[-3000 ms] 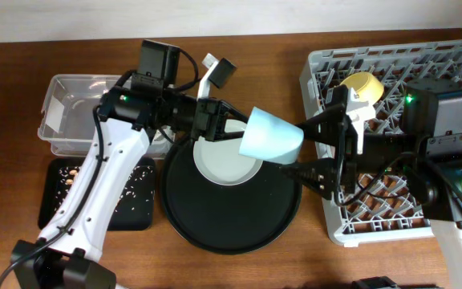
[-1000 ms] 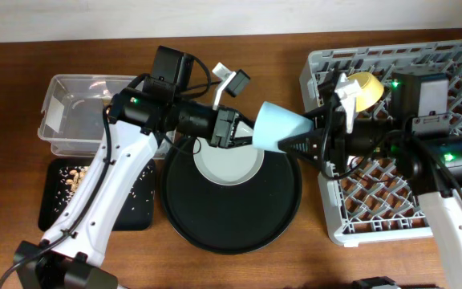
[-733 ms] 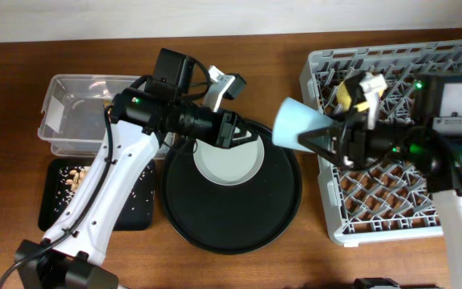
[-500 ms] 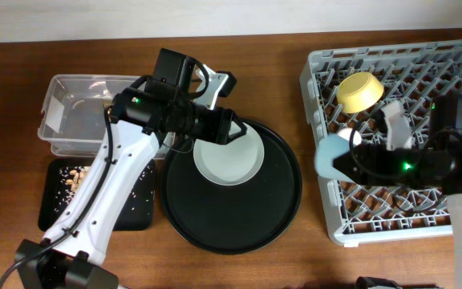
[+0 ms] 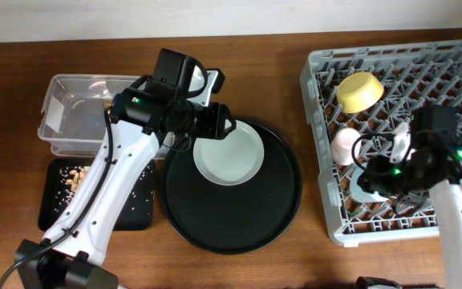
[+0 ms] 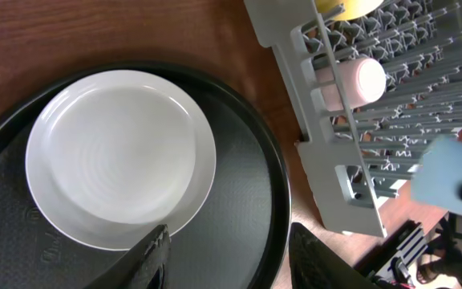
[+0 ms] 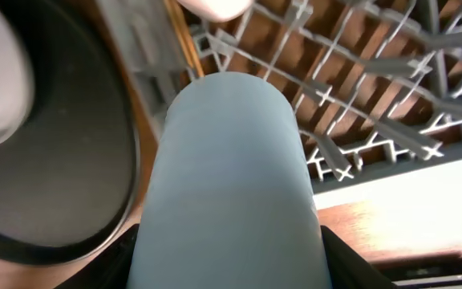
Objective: Sort waste into correct bins and load items into the dishwasher rack
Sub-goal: 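Place the light-blue cup in the dish rack with the right gripper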
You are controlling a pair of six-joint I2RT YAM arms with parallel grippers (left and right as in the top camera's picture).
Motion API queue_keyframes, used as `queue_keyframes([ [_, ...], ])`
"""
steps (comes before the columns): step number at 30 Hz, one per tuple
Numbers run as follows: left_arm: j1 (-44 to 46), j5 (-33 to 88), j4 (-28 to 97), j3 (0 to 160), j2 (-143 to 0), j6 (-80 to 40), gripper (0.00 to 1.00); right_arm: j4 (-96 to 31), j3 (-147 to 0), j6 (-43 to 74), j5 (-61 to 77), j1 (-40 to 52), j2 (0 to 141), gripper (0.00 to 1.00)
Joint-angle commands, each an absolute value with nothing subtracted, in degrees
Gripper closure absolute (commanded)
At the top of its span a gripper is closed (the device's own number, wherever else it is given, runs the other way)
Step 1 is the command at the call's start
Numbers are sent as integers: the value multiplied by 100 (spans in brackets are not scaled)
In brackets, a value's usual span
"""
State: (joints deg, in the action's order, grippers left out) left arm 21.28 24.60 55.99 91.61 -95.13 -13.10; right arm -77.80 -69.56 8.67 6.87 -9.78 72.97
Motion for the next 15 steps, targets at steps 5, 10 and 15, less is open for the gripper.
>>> queue_keyframes([
  [5, 2134, 2394, 5592, 9144, -9478, -1347, 53, -7142, -6530, 952, 530, -1015, 7968, 49],
  [10, 2132, 2394, 5629, 9144, -9478, -1347, 52, -7118, -6528, 952, 574, -1015, 8206, 44],
  [15, 2134, 2394, 5631, 9144, -9478, -1347, 43, -7157, -6528, 952, 574, -1015, 8213, 1],
])
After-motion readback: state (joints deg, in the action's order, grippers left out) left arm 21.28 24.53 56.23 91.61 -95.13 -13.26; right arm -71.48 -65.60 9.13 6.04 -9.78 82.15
